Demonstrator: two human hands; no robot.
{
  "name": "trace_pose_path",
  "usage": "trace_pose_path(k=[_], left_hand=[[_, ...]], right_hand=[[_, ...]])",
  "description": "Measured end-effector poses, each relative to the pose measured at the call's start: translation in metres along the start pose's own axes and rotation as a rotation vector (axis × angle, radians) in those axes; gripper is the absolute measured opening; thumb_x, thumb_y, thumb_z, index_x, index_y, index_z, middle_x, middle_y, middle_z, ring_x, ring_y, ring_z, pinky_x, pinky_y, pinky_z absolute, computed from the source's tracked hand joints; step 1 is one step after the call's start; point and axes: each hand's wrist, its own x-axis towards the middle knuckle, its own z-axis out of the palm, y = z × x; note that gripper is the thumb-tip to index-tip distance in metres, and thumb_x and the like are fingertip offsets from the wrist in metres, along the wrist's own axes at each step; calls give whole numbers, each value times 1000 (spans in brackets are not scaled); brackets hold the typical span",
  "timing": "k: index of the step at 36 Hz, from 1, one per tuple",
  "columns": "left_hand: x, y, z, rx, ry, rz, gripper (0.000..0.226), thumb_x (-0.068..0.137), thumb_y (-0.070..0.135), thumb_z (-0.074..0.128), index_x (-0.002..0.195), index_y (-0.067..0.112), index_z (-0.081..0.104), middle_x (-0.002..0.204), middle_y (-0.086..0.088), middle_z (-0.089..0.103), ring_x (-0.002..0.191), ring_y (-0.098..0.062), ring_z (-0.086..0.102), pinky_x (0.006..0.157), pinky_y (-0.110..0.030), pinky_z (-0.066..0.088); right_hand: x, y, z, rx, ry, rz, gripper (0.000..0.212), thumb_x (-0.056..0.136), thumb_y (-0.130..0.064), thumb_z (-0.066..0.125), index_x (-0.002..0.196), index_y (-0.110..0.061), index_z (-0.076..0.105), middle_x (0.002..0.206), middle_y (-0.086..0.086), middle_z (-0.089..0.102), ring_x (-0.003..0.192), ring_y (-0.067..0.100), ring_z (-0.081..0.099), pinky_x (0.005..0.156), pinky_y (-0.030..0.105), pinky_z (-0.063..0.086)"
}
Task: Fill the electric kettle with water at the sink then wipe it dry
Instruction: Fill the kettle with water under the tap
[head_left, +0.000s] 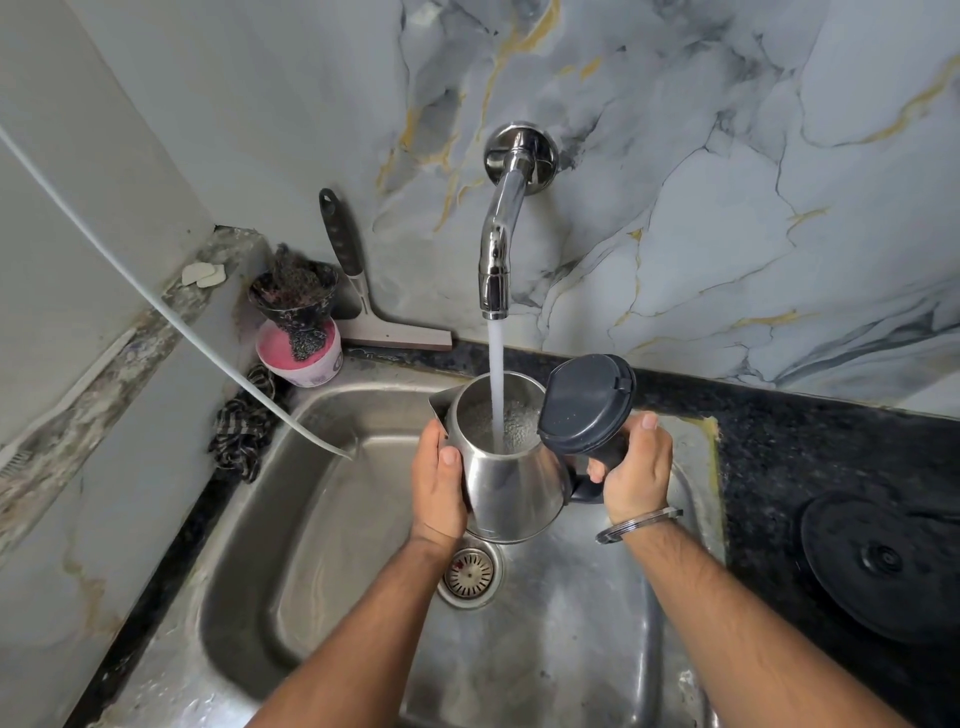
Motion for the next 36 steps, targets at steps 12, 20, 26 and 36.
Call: trace_pose_path(k=[12,20,26,36], left_hand=[[3,-11,-2,0,-24,-59,63,94,59,47,128,7,59,125,-31,64,118,-50,59,103,-73,41],[-5,-5,-5,15,-45,-53,95,89,79,50,134,-5,53,127,-31,63,122,-56,56,102,-74,41],[-6,2,-6,37,-17,-12,98,88,80,49,134,-7,53,129,-28,64,124,-51,57,104,-72,42],[-4,6,-6,86,19,-35,86,92,72,48,129,-5,56,123,-30,66,119,-54,58,100,-72,45]], right_hand=[[2,-2,1,-1,8,1,83,89,-72,22,42,-8,47,35,9,45,34,36,44,35,44,37],[-3,-3,3,8,-10,-4,76,93,-56,20,43,-4,44,34,8,44,35,38,41,34,47,34],[-4,-4,3,5,-21,-25,85,88,-74,22,42,-6,44,39,17,46,35,38,43,37,47,38],[-1,1,2,-13,-19,-27,73,95,-49,16,43,-6,46,36,13,46,34,36,44,38,49,39]])
